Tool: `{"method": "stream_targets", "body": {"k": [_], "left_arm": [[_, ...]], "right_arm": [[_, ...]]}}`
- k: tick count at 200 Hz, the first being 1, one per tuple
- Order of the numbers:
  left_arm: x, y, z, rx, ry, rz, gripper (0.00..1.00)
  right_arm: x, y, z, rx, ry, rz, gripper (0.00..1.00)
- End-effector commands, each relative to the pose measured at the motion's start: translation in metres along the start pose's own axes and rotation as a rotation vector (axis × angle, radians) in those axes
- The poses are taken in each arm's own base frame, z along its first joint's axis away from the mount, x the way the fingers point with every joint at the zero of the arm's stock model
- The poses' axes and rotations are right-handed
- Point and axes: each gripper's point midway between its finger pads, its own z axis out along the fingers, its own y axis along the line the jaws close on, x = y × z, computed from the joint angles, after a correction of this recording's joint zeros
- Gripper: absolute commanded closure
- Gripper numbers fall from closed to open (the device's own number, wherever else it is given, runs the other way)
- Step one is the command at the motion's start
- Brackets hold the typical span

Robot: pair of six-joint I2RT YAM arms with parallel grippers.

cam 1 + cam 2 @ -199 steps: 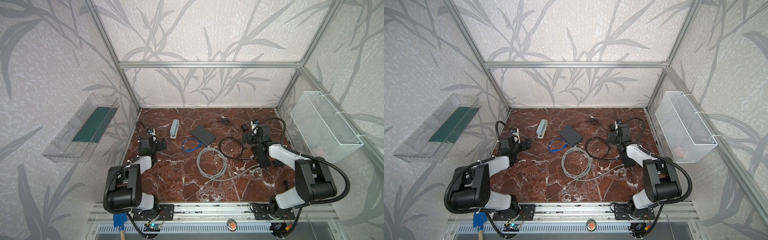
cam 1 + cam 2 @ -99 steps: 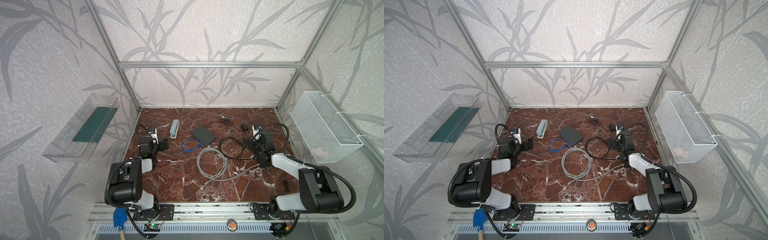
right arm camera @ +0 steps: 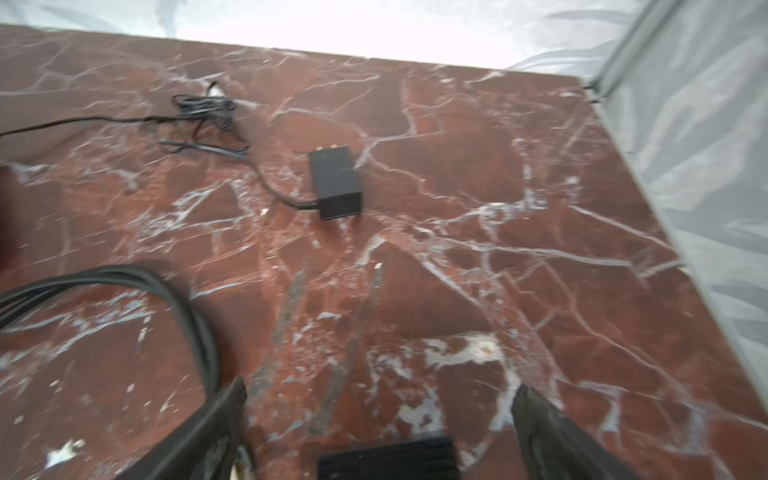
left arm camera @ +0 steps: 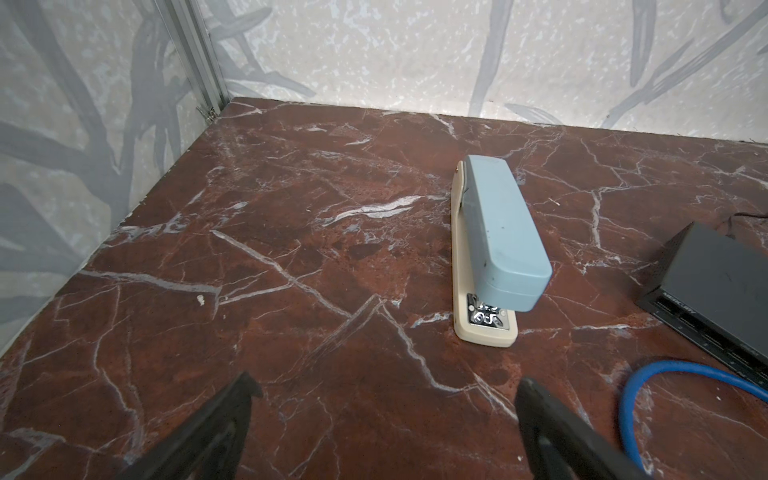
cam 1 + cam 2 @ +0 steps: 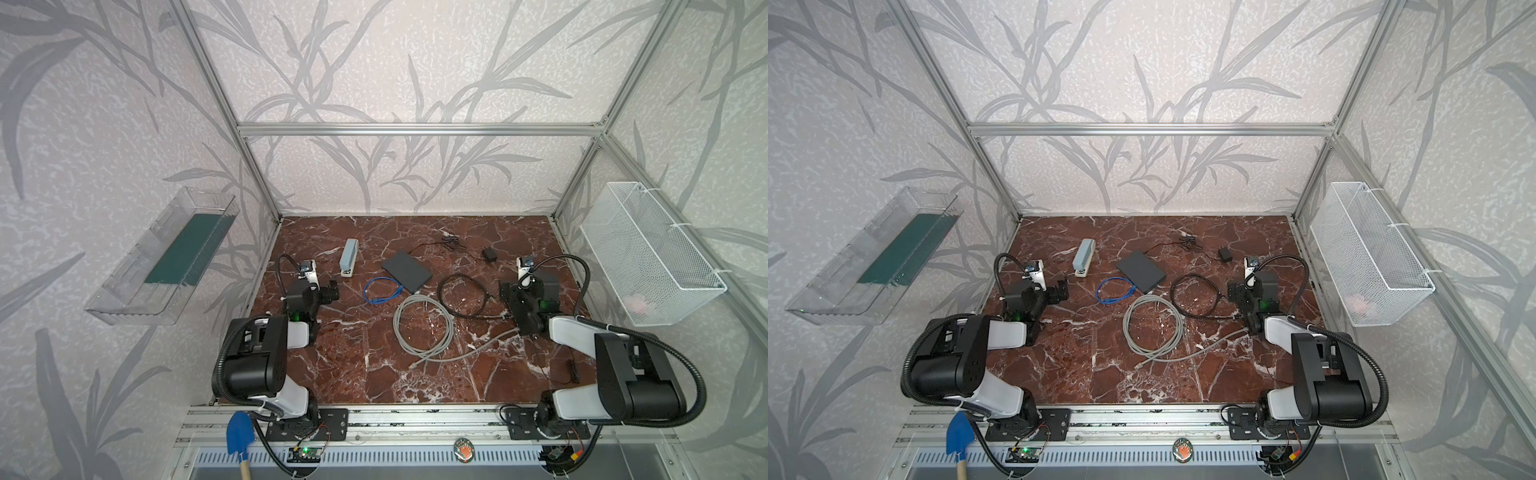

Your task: Insert the plug into the switch port

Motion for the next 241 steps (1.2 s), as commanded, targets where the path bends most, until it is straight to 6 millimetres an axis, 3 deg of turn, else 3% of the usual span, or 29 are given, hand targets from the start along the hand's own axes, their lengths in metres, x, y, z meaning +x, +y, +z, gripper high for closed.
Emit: {"method": "stream_targets", "body": {"k": [1, 18, 25, 41, 68, 82, 241], "left_arm": [[-0.008, 0.003, 0.0, -0.023, -0.035, 0.008, 0.01], [-0.008, 0.003, 0.0, -0.024, -0.039, 0.006, 0.01], [-0.008, 0.002, 0.0, -0.023, -0.038, 0.008, 0.01], [-0.007, 0.003, 0.0, -0.025, -0.038, 0.008, 0.01], [-0.007, 0.002, 0.0, -0.025, -0.036, 0.008, 0.01], [-0.008, 0.003, 0.0, -0.026, -0.038, 0.008, 0.01], [-0.008, 0.003, 0.0, -0.026, -0.04, 0.008, 0.01]], "right_arm": [[-0.022, 0.019, 0.0, -0.112, -0.072, -0.017, 0.01], [-0.009, 0.03, 0.008, -0.164, -0.116, -0.034, 0.01], [-0.019, 0.03, 0.006, -0.145, -0.203, -0.049, 0.01], [-0.013, 0.031, 0.005, -0.145, -0.23, -0.044, 0.01], [-0.009, 0.031, 0.007, -0.149, -0.155, -0.051, 0.01], [-0.01, 0.023, 0.008, -0.103, -0.167, -0.026, 0.01], [-0.01, 0.024, 0.009, -0.094, -0.157, -0.039, 0.01]]}}
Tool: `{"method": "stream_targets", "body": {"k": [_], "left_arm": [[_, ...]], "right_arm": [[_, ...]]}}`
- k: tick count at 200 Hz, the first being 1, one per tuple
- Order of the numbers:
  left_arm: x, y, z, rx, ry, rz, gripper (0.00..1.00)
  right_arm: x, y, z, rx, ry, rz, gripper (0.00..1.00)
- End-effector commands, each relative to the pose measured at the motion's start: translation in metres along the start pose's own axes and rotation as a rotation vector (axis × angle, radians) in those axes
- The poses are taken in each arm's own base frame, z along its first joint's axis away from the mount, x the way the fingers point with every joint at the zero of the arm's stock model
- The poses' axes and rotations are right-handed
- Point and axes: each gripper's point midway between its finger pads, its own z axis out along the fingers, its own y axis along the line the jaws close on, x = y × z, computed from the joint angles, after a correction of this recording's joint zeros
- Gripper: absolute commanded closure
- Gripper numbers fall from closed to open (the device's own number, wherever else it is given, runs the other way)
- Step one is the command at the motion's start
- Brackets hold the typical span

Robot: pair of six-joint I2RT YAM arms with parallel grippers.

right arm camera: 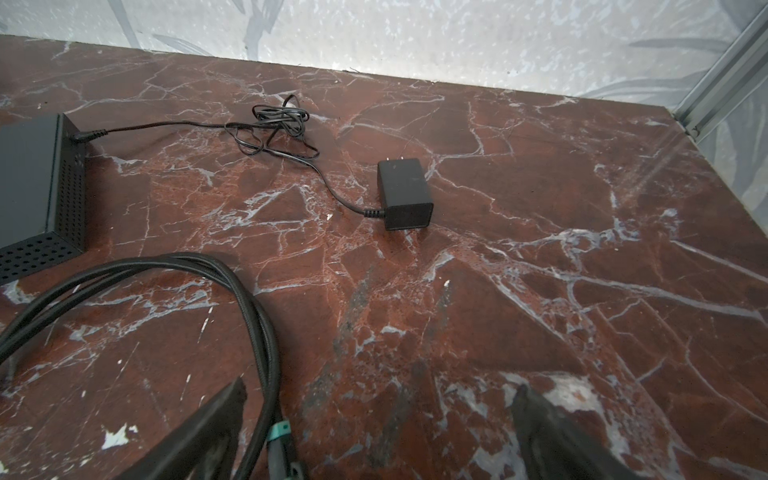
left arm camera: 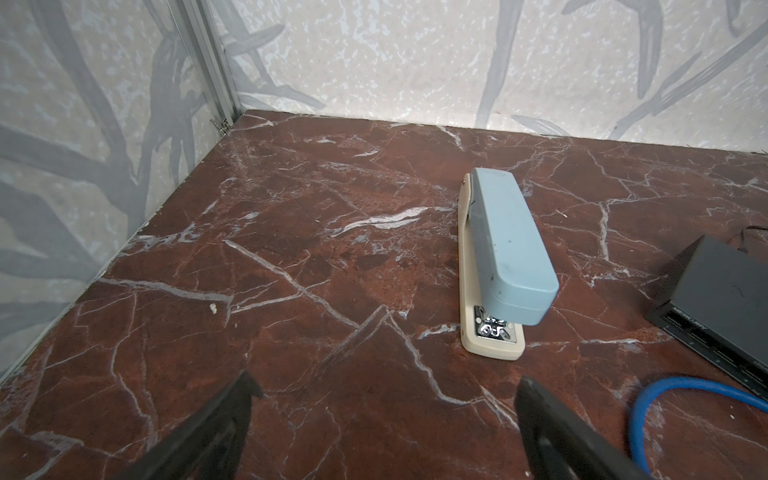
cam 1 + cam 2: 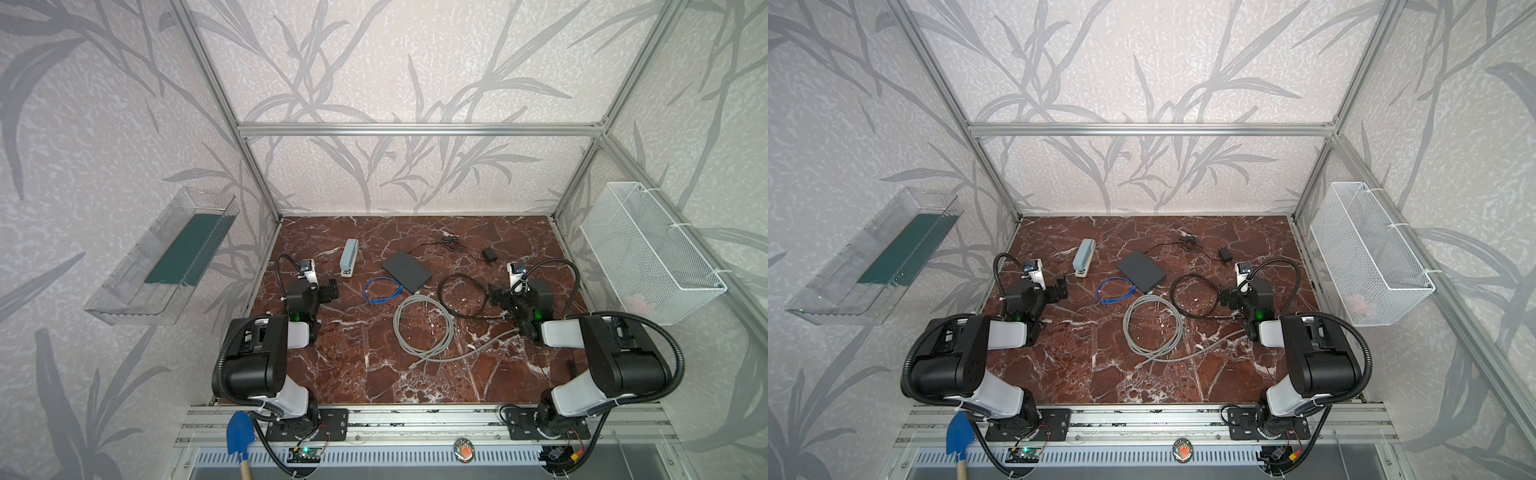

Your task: Insert the plug into the switch port

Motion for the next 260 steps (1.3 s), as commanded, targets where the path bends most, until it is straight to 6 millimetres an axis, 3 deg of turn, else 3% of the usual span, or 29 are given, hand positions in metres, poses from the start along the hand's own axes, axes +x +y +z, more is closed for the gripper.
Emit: {"method": "stream_targets", "body": {"k": [1, 18, 39, 50, 65, 85, 106, 140, 260], "left_arm": [[-0.003, 0.001, 0.0, -0.007, -0.022, 0.006, 0.01], [-0.004, 0.0, 0.0, -0.007, -0.022, 0.006, 0.01], [-0.004, 0.0, 0.0, -0.007, -0.022, 0.006, 0.01], [-0.004, 0.0, 0.0, -0.007, -0.022, 0.006, 0.01], [-0.003, 0.0, 0.0, -0.007, -0.021, 0.006, 0.01], [-0.004, 0.001, 0.0, -0.007, -0.023, 0.006, 0.01], [-0.003, 0.001, 0.0, -0.008, -0.021, 0.006, 0.01], [-0.004, 0.0, 0.0, -0.007, -0.023, 0.006, 0.01], [-0.003, 0.0, 0.0, -0.006, -0.021, 0.007, 0.01]], "right_arm": [[-0.022, -0.001, 0.0, 0.011, -0.061, -0.013, 0.01], [-0.023, 0.003, -0.003, -0.004, -0.076, -0.029, 0.01], [-0.022, 0.017, -0.022, -0.048, -0.174, -0.079, 0.01], [-0.021, 0.003, -0.023, 0.034, -0.188, -0.039, 0.01], [-0.02, -0.031, -0.015, 0.213, -0.151, 0.061, 0.01], [-0.023, 0.001, 0.0, 0.029, -0.078, -0.035, 0.01], [-0.023, 0.023, -0.012, -0.079, -0.129, -0.102, 0.01], [-0.024, 0.016, -0.003, -0.046, -0.089, -0.07, 0.01], [-0.023, 0.013, -0.002, -0.032, -0.071, -0.06, 0.01]]}}
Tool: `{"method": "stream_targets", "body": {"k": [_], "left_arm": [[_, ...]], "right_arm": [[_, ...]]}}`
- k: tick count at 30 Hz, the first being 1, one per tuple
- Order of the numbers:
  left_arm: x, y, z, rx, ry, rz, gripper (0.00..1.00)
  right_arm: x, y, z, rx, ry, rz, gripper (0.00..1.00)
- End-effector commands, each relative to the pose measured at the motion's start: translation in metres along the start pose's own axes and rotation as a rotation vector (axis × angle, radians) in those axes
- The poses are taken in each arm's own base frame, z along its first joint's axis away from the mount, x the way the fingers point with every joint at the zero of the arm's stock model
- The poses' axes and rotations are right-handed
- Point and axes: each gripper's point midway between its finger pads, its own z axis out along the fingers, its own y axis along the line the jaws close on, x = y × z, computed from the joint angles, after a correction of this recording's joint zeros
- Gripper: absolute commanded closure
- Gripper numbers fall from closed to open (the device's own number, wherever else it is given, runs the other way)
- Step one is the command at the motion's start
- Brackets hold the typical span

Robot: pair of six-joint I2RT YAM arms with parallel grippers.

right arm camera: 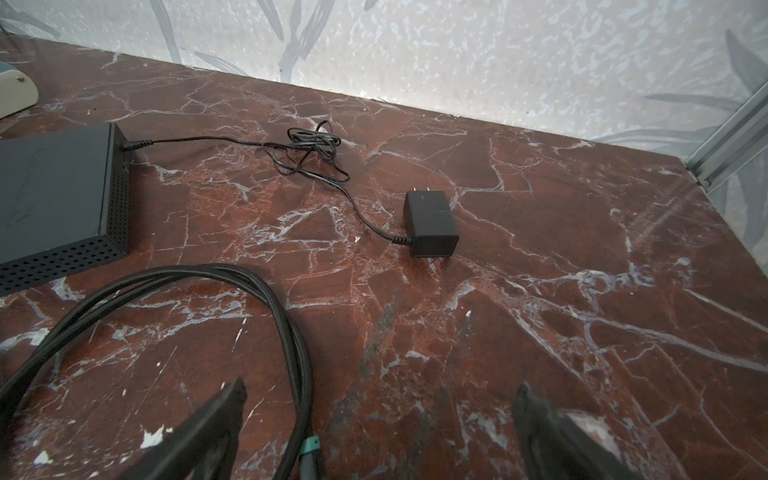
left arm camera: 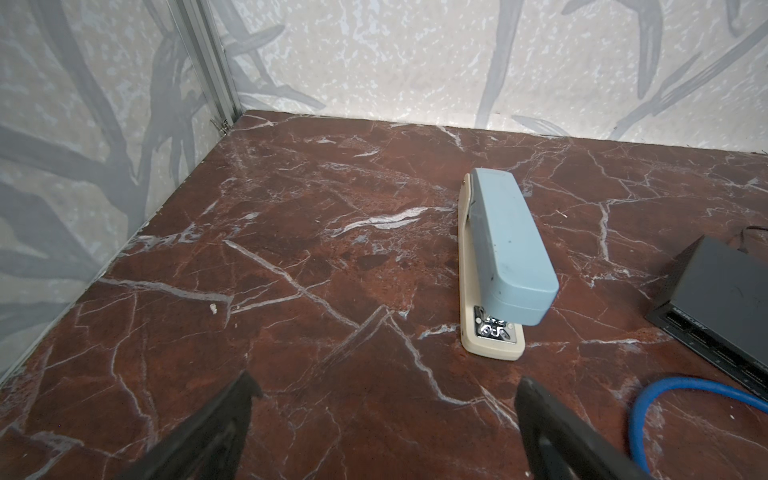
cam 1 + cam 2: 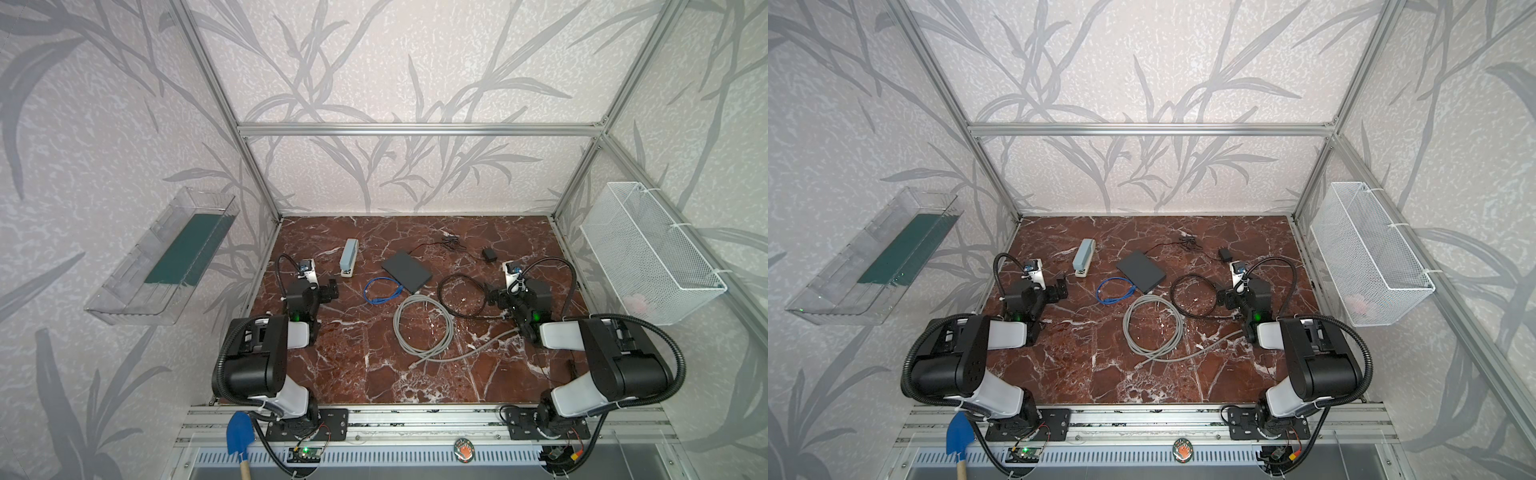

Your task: Insert the plug into the switch port

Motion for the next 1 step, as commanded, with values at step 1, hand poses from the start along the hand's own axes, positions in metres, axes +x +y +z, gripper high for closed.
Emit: {"method": "stream_targets", "body": {"k": [1], "left_arm": [[-0.0035, 0.0006, 0.0001, -0.007, -0.022, 0.006, 0.01]], "right_arm": [[-0.0107, -0.0028, 0.0012, 0.008, -0.024, 0.0, 0.01]]}}
